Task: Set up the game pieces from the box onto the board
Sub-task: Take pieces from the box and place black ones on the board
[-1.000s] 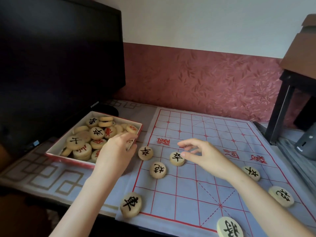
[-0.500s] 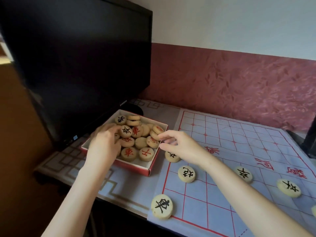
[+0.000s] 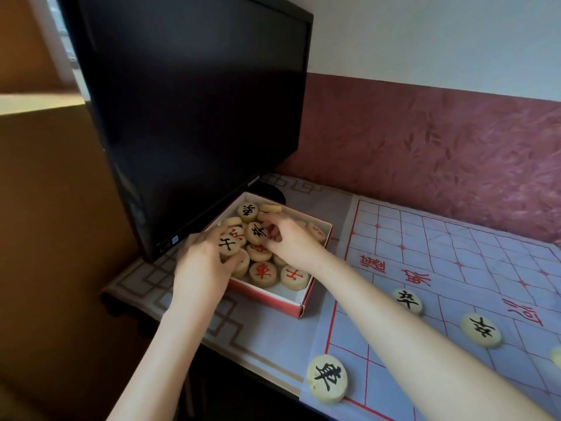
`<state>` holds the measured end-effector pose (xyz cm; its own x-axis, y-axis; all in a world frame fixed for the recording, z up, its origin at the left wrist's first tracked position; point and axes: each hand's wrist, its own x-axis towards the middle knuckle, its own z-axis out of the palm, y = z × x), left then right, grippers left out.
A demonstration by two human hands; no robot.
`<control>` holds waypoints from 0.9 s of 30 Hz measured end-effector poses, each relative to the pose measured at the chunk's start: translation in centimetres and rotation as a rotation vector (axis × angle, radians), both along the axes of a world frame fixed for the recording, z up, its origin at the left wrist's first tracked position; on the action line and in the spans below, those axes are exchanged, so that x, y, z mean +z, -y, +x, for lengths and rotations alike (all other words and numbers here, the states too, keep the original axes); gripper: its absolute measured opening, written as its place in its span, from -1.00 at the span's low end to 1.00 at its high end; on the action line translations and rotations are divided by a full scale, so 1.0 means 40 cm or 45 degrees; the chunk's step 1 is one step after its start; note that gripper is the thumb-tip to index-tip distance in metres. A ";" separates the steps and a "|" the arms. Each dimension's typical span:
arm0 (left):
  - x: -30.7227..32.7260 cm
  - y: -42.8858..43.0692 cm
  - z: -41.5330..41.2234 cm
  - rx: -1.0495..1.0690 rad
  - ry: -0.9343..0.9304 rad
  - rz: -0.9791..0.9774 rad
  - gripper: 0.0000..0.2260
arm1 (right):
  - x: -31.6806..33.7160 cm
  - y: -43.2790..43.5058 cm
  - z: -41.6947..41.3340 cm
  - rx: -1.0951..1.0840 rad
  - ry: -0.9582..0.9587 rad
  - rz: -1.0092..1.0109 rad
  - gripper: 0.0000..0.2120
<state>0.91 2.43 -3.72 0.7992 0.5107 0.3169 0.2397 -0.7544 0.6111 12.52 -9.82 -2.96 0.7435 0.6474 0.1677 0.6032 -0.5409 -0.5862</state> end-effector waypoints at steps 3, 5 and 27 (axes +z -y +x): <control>-0.005 0.002 0.001 -0.030 -0.003 -0.028 -0.49 | -0.021 -0.031 0.010 -0.025 0.141 -0.154 -0.49; -0.010 0.000 0.001 -0.044 0.017 -0.044 -0.51 | -0.026 -0.041 0.012 -0.040 0.175 -0.229 -0.49; 0.052 0.262 -0.024 -0.552 0.152 -0.183 -0.57 | 0.084 0.355 -0.078 -0.165 -0.108 0.127 -0.54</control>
